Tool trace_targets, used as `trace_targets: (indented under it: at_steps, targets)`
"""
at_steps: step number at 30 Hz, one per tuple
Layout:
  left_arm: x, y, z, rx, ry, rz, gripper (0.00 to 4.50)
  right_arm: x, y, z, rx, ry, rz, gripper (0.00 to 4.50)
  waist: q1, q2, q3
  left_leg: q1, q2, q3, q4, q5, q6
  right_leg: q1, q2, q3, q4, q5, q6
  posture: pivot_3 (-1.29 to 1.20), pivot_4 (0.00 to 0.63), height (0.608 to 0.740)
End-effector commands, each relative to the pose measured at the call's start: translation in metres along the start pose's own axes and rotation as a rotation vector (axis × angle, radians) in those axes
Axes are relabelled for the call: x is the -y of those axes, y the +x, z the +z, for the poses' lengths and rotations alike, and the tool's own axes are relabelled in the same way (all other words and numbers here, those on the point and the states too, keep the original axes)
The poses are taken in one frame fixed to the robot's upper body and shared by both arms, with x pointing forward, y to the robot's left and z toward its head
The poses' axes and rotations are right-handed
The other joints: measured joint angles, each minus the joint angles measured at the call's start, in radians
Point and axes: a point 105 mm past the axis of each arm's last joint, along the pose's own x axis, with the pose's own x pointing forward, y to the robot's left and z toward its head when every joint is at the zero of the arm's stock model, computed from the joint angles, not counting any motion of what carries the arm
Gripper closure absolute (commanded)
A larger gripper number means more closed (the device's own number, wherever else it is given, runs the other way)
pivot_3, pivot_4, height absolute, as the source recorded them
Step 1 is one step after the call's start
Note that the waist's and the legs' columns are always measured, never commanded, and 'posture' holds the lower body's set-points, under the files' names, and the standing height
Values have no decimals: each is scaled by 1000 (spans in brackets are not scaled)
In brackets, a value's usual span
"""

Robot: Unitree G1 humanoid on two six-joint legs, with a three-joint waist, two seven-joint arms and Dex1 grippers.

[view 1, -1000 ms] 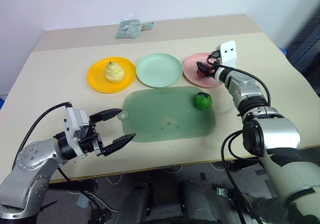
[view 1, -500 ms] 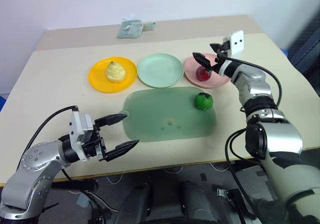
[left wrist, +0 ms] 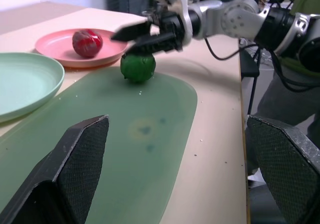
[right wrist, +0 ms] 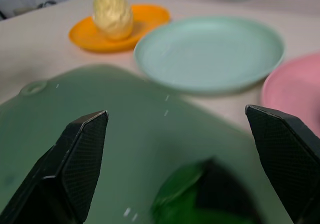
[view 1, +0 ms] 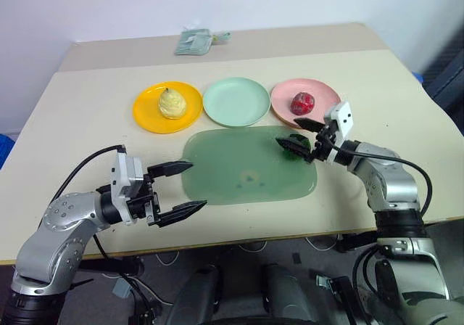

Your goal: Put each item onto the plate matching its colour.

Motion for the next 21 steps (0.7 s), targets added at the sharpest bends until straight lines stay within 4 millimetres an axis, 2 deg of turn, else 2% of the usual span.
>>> trace_targets:
  at_steps: [1, 11, 14, 17, 18, 21]
  targets:
    - [0, -1, 5, 5, 33, -6, 0, -5, -6, 6, -4, -26, 12, 10, 2, 0, 0, 0, 0, 0, 0, 0, 0, 0, 0, 0, 0, 0, 0, 0, 150, 740]
    - [2, 0, 5, 6, 34, 0, 0, 1, 2, -8, -73, -14, -34, 10, 1, 0, 0, 0, 0, 0, 0, 0, 0, 0, 0, 0, 0, 0, 0, 0, 150, 740]
    - [3, 0, 5, 6, 32, 6, 0, 3, 3, -9, -84, -24, -39, 779, 2, 0, 0, 0, 0, 0, 0, 0, 0, 0, 0, 0, 0, 0, 0, 0, 150, 740]
    - [4, 0, 5, 7, 29, 15, 0, 4, 4, -8, -87, -38, -36, 2270, 1, 0, 0, 0, 0, 0, 0, 0, 0, 0, 0, 0, 0, 0, 0, 0, 150, 740]
    - [4, 0, 5, 9, 28, 19, 0, 3, 5, -6, -81, -47, -33, 2606, 1, 0, 0, 0, 0, 0, 0, 0, 0, 0, 0, 0, 0, 0, 0, 0, 150, 740]
    - [5, 0, 5, 12, 25, 25, 0, 2, 12, 6, -37, -71, -24, 2606, 1, 0, 0, 0, 0, 0, 0, 0, 0, 0, 0, 0, 0, 0, 0, 0, 150, 740]
